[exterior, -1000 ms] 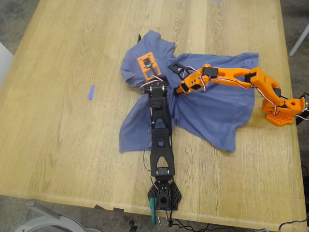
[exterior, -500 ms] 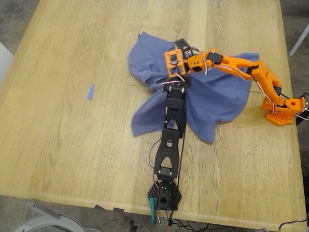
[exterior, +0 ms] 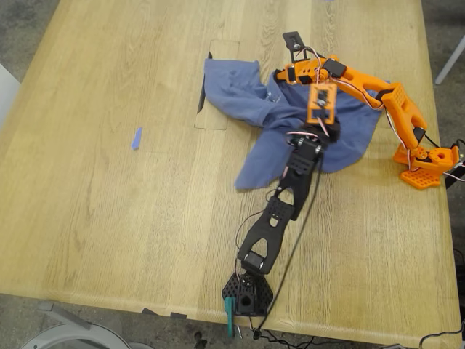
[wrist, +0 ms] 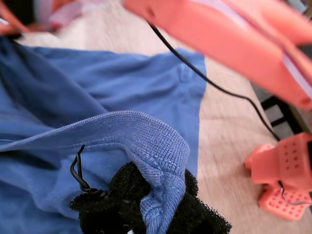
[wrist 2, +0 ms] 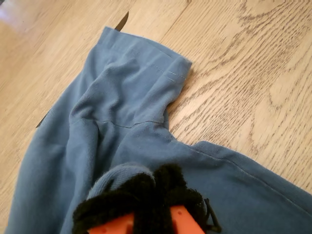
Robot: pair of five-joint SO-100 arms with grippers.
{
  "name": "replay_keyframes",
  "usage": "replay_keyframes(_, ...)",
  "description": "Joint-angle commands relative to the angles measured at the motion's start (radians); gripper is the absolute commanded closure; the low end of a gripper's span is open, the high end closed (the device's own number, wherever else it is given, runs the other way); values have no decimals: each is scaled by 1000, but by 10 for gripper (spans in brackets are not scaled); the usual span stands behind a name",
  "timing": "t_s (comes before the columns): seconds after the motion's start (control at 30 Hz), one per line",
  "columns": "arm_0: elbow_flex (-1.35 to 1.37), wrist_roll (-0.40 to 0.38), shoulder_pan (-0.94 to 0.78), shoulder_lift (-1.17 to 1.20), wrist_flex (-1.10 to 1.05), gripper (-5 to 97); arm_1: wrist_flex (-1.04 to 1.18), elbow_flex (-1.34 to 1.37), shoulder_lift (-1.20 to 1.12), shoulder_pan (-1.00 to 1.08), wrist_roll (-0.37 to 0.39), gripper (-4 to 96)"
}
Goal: Fold a T-shirt
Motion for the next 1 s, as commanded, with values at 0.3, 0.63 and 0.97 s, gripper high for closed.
replay_keyframes(0.3, -41, -12, 58, -187, -143, 918, -23, -60, 44, -2, 21, 915)
replay_keyframes(0.63, -37, 66, 67, -285, -84, 509, 9, -58, 52, 2, 25, 915)
replay_keyframes(0.97, -38, 299, 61, -299, -75, 186, 43, -80, 52, -5, 23, 915)
